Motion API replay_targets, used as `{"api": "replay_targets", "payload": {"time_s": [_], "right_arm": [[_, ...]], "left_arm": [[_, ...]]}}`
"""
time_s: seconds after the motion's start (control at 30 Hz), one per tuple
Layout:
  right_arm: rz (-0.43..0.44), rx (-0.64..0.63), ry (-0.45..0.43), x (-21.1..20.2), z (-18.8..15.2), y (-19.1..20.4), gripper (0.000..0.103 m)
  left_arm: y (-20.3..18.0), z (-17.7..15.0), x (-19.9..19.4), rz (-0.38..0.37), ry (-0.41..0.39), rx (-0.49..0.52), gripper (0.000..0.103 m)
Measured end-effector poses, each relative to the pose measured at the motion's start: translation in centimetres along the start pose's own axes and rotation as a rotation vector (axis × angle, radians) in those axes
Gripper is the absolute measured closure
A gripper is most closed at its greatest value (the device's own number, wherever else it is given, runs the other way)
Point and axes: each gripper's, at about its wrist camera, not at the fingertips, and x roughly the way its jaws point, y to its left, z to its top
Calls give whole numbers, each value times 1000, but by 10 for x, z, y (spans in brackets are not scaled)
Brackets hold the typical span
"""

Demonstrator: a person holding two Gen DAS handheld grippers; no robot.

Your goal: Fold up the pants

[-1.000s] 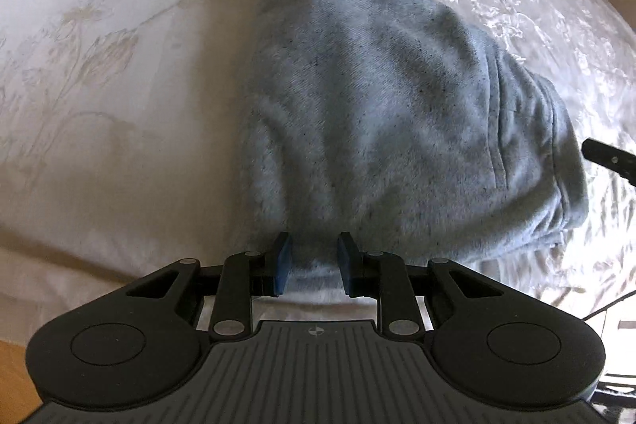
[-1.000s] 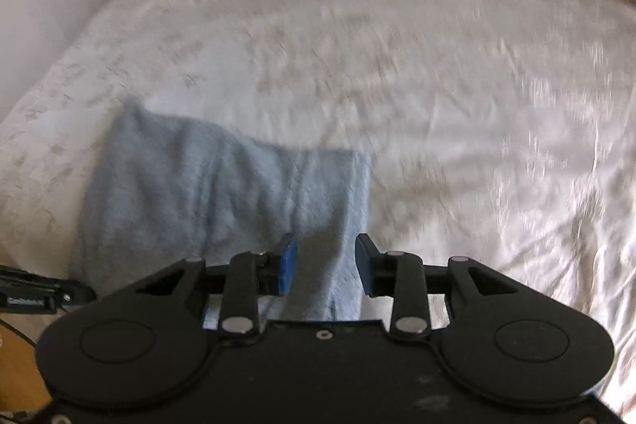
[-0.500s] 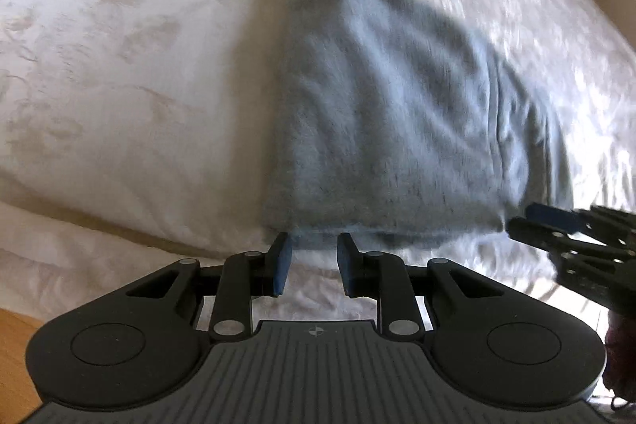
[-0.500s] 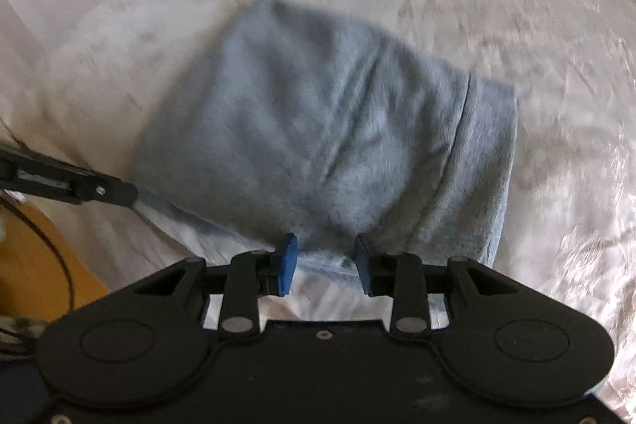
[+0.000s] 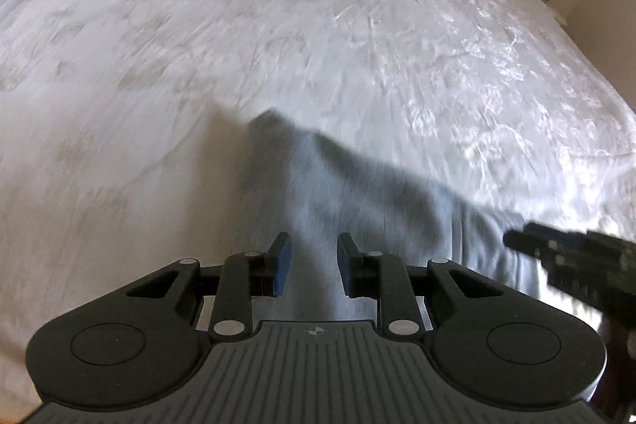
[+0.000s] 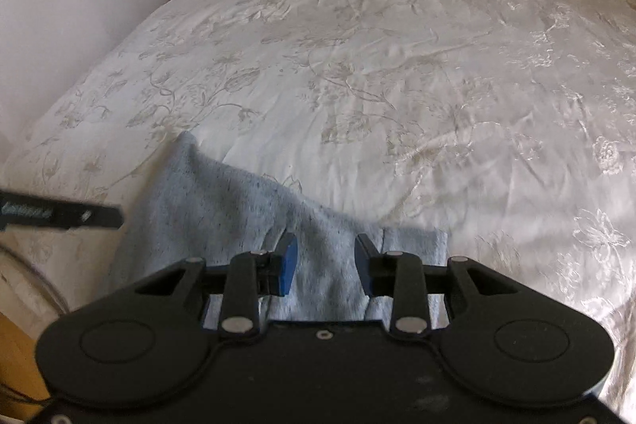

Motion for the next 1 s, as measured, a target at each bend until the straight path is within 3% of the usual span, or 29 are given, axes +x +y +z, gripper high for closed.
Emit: {"api": "replay_targets", "payload": {"time_s": [0.13, 0.23, 0.33, 0.4, 0.53, 0.67, 0.8, 0.9, 1.0], "right_arm": [[-10, -3, 33, 11, -2, 5, 68], [-93, 7, 81, 21, -8, 0, 73], [-135, 80, 139, 39, -13, -17, 53], [-131, 93, 150, 43, -13, -20, 53], [-114, 96, 124, 27, -13, -16, 50], [-90, 172, 141, 13, -26, -34, 33], [-81, 245, 198, 8, -49, -54, 26], [-23, 297, 227, 13, -60, -63, 25], [21, 325, 240, 24, -65, -64, 17]], "left_arm": [[3, 16, 25, 11, 14, -19, 79], [11, 27, 48, 47, 41, -50, 79], [21, 36, 74, 94, 93, -51, 77], [27, 37, 88, 123, 143, -27, 75], [35, 33, 71, 82, 117, -26, 75], [51, 12, 40, 14, 101, -46, 75], [67, -20, 23, -1, 129, -66, 74], [75, -42, 21, -17, 165, -78, 65], [75, -53, 25, -50, 180, -85, 58]]}}
